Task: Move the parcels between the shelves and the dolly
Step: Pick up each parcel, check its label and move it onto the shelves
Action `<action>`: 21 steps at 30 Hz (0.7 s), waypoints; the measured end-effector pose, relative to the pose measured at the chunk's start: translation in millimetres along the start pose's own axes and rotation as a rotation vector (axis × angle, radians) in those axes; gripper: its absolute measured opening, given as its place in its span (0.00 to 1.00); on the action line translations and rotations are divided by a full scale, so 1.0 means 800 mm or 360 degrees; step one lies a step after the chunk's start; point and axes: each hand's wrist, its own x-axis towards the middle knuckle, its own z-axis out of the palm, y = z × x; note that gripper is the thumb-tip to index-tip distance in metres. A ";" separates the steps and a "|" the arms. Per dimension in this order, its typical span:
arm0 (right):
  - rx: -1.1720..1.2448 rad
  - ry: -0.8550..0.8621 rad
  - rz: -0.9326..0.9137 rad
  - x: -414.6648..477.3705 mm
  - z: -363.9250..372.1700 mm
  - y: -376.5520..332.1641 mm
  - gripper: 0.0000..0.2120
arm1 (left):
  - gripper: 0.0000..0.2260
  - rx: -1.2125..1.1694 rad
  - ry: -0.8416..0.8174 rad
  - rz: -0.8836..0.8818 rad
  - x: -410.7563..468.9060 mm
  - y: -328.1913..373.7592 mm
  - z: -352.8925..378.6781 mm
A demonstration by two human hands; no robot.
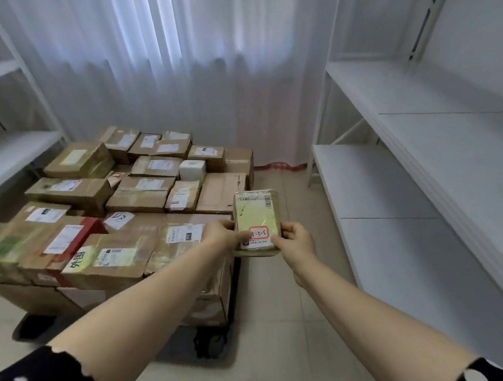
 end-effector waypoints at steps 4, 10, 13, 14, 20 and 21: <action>-0.0035 -0.0003 0.0011 0.090 0.024 -0.019 0.13 | 0.13 -0.0072 0.0041 0.0011 0.087 0.027 -0.005; -0.0203 -0.0090 0.0024 0.193 0.059 -0.044 0.11 | 0.11 -0.0143 0.0140 -0.0041 0.171 0.064 -0.020; -0.0233 -0.0200 0.0005 0.233 0.088 -0.050 0.12 | 0.13 -0.0196 0.0233 -0.0073 0.201 0.072 -0.039; -0.0242 -0.0262 0.0013 0.243 0.099 -0.050 0.11 | 0.14 -0.0232 0.0277 -0.0102 0.205 0.072 -0.045; -0.0247 -0.0519 0.0061 0.256 0.177 -0.042 0.10 | 0.14 -0.0367 0.0488 -0.0260 0.215 0.032 -0.095; -0.0253 -0.0552 0.0063 0.252 0.189 -0.040 0.09 | 0.14 -0.0376 0.0503 -0.0272 0.214 0.025 -0.105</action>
